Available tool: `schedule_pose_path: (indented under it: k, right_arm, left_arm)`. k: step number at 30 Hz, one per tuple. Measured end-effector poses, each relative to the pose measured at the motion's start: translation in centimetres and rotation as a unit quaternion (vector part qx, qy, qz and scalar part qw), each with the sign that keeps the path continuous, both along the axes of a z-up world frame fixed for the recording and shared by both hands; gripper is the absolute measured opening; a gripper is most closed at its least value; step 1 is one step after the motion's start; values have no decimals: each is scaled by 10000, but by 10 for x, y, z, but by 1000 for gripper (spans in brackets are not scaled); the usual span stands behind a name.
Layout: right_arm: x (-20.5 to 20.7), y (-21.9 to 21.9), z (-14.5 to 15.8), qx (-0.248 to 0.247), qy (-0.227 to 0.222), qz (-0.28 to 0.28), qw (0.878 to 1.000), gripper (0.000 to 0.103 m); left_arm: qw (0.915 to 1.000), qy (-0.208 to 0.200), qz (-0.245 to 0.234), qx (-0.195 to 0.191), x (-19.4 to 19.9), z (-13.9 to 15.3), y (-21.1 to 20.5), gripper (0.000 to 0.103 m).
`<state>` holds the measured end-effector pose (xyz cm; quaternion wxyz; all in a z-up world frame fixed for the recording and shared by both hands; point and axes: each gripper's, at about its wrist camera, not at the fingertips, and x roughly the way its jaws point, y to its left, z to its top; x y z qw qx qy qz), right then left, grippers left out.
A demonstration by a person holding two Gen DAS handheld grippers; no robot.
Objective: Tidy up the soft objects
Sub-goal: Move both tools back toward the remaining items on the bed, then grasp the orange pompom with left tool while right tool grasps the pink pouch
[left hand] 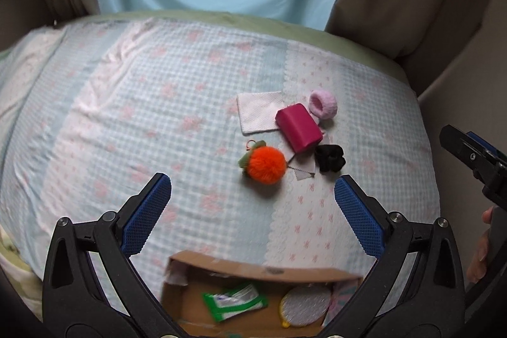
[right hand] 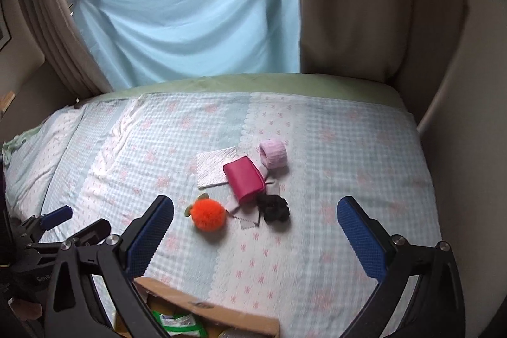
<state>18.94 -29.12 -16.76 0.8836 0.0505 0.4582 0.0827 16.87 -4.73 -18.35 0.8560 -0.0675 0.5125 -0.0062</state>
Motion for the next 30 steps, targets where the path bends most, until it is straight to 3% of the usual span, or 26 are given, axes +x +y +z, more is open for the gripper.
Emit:
schedule_pose_path:
  k: [7, 11, 16, 25, 27, 30]
  right_arm:
    - [68, 10, -79, 70, 93, 935, 9956, 103]
    - [101, 22, -122, 28, 143, 1375, 9904, 103]
    - [133, 37, -164, -17, 329, 1734, 9843, 100]
    - [165, 74, -222, -147, 867, 2318, 9688, 90]
    - [170, 80, -233, -232, 938, 2383, 9664, 85]
    - [176, 86, -250, -332, 1075, 2415, 9639, 81]
  left_arm:
    - [9970, 198, 682, -316, 46, -83, -11, 103]
    - [9953, 388, 886, -62, 68, -131, -23, 103]
    - [9919, 626, 1102, 50, 85, -174, -32, 103]
    - [9850, 977, 1412, -183, 107, -229, -34, 102]
    - [9840, 995, 1469, -176, 111, -235, -31, 99]
    - [9824, 1084, 1512, -150, 116, -246, -27, 83]
